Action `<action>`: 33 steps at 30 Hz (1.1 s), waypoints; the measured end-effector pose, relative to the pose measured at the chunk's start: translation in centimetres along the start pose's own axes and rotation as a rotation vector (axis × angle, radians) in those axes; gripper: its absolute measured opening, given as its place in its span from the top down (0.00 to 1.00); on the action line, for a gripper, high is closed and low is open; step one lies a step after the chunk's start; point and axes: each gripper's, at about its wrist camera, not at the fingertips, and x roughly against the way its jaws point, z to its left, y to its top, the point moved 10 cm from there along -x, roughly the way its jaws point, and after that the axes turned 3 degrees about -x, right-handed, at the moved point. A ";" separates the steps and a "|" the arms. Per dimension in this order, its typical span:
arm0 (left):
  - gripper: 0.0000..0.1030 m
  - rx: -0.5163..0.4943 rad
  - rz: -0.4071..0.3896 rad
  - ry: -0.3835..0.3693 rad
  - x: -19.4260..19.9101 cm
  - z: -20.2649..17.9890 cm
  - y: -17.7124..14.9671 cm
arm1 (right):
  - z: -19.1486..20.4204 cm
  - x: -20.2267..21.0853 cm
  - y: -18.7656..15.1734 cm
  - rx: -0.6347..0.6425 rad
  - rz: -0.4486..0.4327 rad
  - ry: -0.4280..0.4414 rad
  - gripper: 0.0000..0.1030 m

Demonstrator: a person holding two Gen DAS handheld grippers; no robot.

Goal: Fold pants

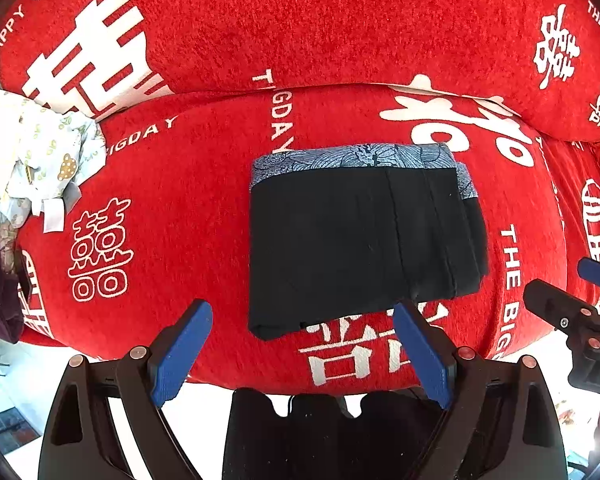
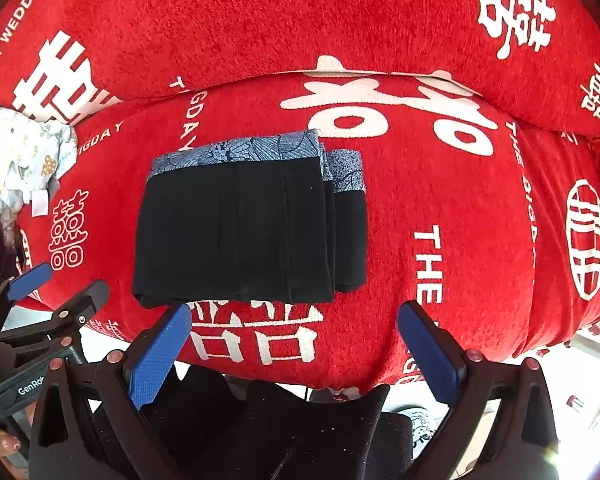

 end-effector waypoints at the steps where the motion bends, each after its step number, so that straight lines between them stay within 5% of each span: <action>1: 0.10 -0.001 0.000 0.000 0.0 0.0 -0.1 | 0.0 0.0 0.0 0.003 -0.003 -0.004 0.00; 33: 0.10 -0.011 -0.001 0.011 0.6 0.4 -1.2 | 0.2 0.6 -0.7 0.013 -0.020 -0.034 0.00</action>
